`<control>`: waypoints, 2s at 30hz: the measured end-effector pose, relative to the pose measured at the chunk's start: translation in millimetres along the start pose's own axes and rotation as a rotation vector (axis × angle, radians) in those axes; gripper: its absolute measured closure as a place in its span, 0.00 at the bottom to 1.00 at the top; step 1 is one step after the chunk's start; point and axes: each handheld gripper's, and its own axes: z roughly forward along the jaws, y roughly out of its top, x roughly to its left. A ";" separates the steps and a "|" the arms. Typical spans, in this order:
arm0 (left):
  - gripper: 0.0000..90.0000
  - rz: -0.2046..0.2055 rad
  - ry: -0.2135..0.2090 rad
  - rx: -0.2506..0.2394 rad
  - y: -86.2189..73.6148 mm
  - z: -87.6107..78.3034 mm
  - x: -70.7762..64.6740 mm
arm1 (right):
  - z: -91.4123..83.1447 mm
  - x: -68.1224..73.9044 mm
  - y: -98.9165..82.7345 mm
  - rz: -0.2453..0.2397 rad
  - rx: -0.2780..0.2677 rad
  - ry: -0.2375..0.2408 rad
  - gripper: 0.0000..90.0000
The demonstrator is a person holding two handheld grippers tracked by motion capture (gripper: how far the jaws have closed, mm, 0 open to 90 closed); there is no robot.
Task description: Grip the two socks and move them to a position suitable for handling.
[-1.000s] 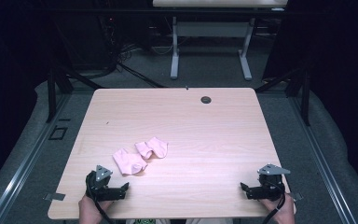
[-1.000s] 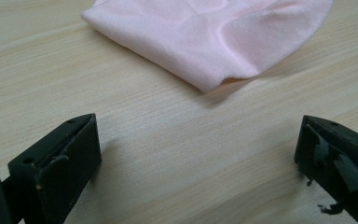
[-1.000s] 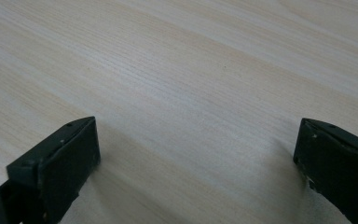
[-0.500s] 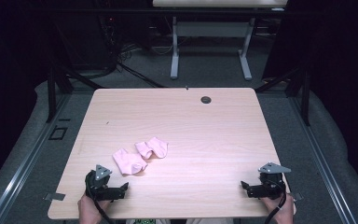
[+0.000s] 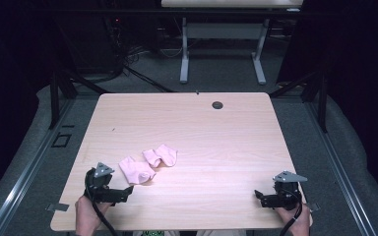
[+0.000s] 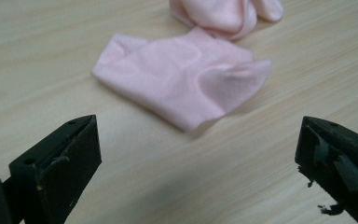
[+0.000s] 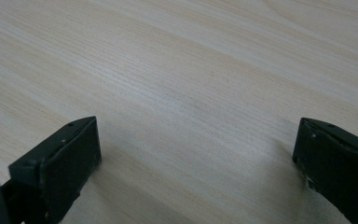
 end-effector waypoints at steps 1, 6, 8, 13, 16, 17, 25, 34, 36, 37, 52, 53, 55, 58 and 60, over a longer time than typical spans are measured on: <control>0.00 0.002 -0.008 0.003 6.3 -0.3 0.1 | 0.0 0.4 0.0 0.010 0.000 -0.004 0.00; 0.00 0.041 -0.038 0.041 38.3 3.8 -2.6 | 0.0 0.2 -0.1 0.012 0.000 -0.015 0.00; 0.00 0.067 -0.036 0.054 50.8 8.6 -6.3 | -0.2 0.0 0.1 0.008 0.005 -0.014 0.00; 0.00 0.092 -0.072 0.102 79.5 26.7 -13.4 | -0.2 -0.1 0.1 0.008 0.004 -0.014 0.00; 0.00 0.096 -0.087 0.132 94.2 40.1 -17.5 | -0.2 -0.1 0.1 0.009 0.004 -0.015 0.00; 0.00 0.101 -0.079 0.145 98.8 44.8 -18.7 | 0.1 0.1 -0.1 0.013 -0.001 -0.015 0.00; 0.08 0.086 -0.063 0.230 122.3 89.6 -22.1 | -0.3 0.1 0.0 0.010 0.004 -0.016 0.00; 0.34 0.076 -0.043 0.323 128.8 132.3 -28.8 | -0.1 0.5 -0.2 0.014 -0.001 -0.019 0.00; 0.41 0.076 -0.041 0.340 127.1 137.6 -29.9 | -0.1 0.5 -0.2 0.014 0.000 -0.019 0.00; 0.43 0.080 -0.038 0.350 126.2 139.5 -30.7 | -0.1 0.5 -0.2 0.014 -0.001 -0.017 0.00; 0.89 0.084 -0.045 0.341 122.3 144.9 -28.7 | 0.0 0.6 -0.3 0.018 -0.003 -0.022 0.00; 0.89 0.088 -0.045 0.342 122.5 144.9 -29.0 | 0.0 0.6 -0.3 0.018 -0.003 -0.022 0.00; 0.90 0.092 -0.050 0.347 123.2 145.2 -30.1 | -0.1 0.6 -0.4 0.018 -0.003 -0.022 0.00; 0.90 0.105 -0.059 0.353 125.3 143.2 -30.9 | 0.0 0.5 -0.3 0.019 -0.004 -0.023 0.01; 0.90 0.111 -0.071 0.347 126.5 140.2 -31.0 | -0.1 0.4 -0.3 0.018 -0.004 -0.021 0.01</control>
